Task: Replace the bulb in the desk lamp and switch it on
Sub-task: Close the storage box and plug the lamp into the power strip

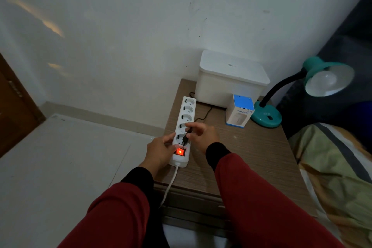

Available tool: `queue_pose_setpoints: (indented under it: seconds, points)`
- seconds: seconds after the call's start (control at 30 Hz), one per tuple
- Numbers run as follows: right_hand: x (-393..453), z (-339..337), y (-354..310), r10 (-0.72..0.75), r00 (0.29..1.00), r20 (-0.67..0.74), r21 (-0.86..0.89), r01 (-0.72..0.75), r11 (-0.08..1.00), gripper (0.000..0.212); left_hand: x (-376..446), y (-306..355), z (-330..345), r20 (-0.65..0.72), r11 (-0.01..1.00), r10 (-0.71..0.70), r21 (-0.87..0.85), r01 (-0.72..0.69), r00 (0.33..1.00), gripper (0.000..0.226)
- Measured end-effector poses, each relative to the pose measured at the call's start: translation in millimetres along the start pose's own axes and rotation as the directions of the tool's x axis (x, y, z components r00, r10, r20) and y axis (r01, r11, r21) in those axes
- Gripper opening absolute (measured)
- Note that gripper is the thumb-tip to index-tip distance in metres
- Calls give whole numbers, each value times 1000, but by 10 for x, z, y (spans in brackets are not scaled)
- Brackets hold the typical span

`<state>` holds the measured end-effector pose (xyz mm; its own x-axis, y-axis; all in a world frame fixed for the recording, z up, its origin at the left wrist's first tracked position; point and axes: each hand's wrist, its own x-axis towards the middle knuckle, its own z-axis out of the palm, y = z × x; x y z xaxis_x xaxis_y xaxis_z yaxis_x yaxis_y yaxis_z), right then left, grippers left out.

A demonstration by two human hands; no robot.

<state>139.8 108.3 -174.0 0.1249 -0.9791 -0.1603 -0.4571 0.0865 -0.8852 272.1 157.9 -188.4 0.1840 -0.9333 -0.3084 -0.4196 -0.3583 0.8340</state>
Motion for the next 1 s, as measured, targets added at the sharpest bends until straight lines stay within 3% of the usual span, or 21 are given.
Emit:
queue_pose_setpoints:
  seconds: [0.33,0.53,1.0]
  points:
    - [44,82,9,-78,984,-162,-94,63,994,23,67,47,-94,64,995,22,98,-29,998,47]
    - [46,139,-5,-169,973,-160,-256,125,959,23,124,65,-114,97,995,14,99,-24,995,50]
    - [52,126,-1,-188,978,-91,-308,152,939,22,135,37,-91,84,999,12,52,-17,996,48]
